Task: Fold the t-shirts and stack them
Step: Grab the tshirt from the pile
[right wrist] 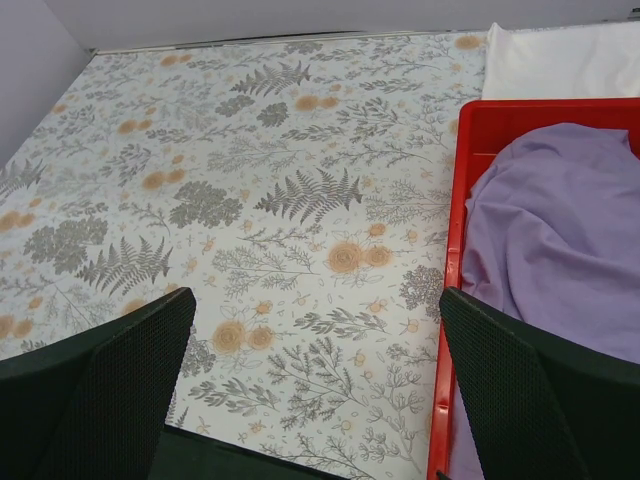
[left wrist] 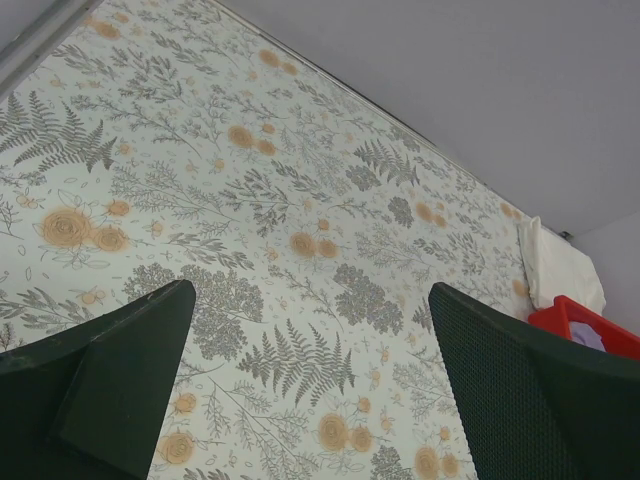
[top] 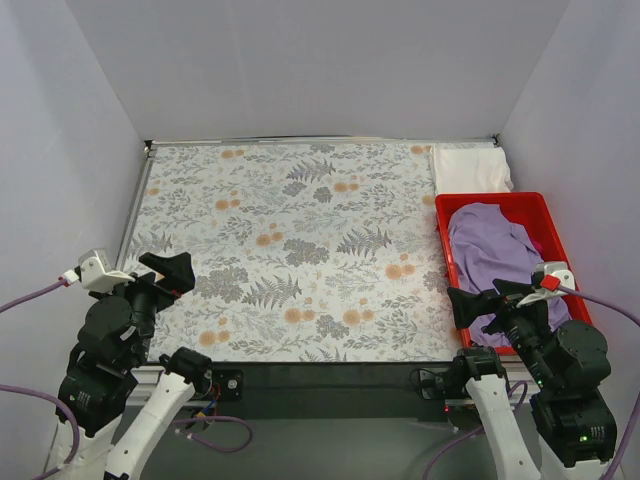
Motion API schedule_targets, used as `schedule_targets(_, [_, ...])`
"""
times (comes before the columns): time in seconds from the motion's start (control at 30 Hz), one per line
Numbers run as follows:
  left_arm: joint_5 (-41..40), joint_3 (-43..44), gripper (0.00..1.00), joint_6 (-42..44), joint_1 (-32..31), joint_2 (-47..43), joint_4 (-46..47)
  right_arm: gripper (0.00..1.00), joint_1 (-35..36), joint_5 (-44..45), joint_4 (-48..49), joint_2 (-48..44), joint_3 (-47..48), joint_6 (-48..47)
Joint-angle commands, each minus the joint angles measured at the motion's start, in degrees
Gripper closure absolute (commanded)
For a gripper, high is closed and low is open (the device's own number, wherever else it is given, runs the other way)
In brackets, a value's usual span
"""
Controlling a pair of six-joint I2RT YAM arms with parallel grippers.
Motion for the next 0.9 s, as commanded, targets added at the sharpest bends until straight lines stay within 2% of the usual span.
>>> schedule_targets(0.0, [-0.7,0.6,0.02,0.1,-0.2,1.5,-0.9,0.02,0.7,0.9,1.8,1.2,0.2,-0.1])
schedule_targets(0.13, [0.0,0.4,0.02,0.3,-0.2,2.0,-0.1,0.02,0.8,2.0,1.8,2.4,-0.1,0.7])
schedule_targets(0.33, [1.0,0.3,0.02,0.5,-0.2,7.4,2.8,0.02,0.8,5.7,2.7,9.8,-1.9,5.3])
schedule_targets(0.47, [4.1,-0.3,0.02,-3.2,-0.2,13.1,5.3,0.02,0.8,9.4,3.4,20.1,-3.6,8.0])
schedule_targets(0.63, [12.4,-2.9,0.02,-6.9,-0.2,18.8,9.6,0.02,0.8,16.7,5.9,34.1,-3.7,10.9])
schedule_targets(0.73, [16.4,-3.7,0.02,-5.1,-0.2,20.5,11.4,0.02,0.8,21.6,7.8,38.8,-3.9,13.9])
schedule_targets(0.87, [17.8,-4.5,0.02,-3.8,-0.2,21.2,11.7,0.02,-0.3,26.7,11.7,47.7,-3.9,14.2])
